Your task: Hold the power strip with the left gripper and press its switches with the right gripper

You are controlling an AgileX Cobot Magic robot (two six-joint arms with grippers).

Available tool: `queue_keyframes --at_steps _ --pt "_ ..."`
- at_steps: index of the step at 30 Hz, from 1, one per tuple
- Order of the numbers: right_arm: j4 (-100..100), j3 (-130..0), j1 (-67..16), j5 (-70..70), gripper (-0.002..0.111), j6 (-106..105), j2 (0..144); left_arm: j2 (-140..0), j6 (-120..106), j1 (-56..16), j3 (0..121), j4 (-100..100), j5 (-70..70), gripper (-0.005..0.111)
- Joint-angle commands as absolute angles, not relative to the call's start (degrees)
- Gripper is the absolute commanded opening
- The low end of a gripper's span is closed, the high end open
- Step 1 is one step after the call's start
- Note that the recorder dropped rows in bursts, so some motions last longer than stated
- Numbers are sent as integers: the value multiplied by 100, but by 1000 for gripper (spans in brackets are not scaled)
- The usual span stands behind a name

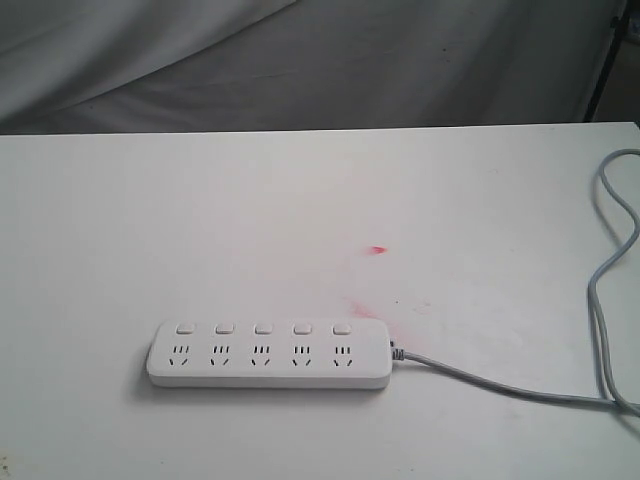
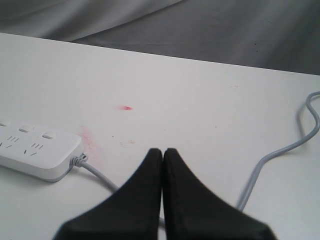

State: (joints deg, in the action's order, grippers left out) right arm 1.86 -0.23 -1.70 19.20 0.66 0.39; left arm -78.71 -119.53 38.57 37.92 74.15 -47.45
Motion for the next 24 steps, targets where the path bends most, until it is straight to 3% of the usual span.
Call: queue_keyframes --at_steps 1,19,24 --pt "219 0 -122 1913 0 45 0 -7866 -12004 3875 3834 6744 -4977 0" --pt "219 0 -122 1913 0 45 0 -7866 -12004 3875 3836 7240 -6166 0" --pt "219 0 -122 1913 0 45 0 -8019 -12004 3864 4309 6406 -6913 0"
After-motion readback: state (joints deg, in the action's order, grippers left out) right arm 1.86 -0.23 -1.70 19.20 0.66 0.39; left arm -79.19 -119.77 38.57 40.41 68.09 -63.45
